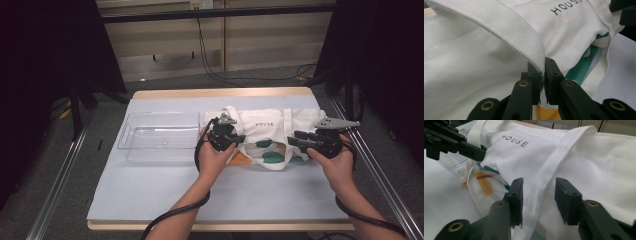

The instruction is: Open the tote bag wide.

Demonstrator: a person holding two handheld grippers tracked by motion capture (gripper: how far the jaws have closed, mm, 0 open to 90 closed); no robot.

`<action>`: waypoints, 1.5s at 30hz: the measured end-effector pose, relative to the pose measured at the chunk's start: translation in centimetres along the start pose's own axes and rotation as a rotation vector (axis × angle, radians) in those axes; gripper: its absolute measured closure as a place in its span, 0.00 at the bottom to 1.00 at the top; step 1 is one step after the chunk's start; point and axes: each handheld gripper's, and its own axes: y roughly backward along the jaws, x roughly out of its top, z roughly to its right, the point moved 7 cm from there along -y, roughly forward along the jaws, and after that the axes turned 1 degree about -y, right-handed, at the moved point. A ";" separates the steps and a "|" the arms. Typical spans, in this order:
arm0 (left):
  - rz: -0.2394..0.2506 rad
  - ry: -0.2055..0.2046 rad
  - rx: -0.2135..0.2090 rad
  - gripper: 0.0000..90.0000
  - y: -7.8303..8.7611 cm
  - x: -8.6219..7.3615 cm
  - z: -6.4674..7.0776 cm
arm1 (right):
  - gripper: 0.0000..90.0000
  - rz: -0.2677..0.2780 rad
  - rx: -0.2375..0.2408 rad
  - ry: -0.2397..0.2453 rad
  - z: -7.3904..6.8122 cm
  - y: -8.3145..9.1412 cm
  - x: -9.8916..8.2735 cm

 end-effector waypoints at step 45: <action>0.002 0.027 -0.031 0.93 -0.3 0.1 -0.4 | 0.36 -0.031 -0.040 0.050 4.6 -4.7 6.6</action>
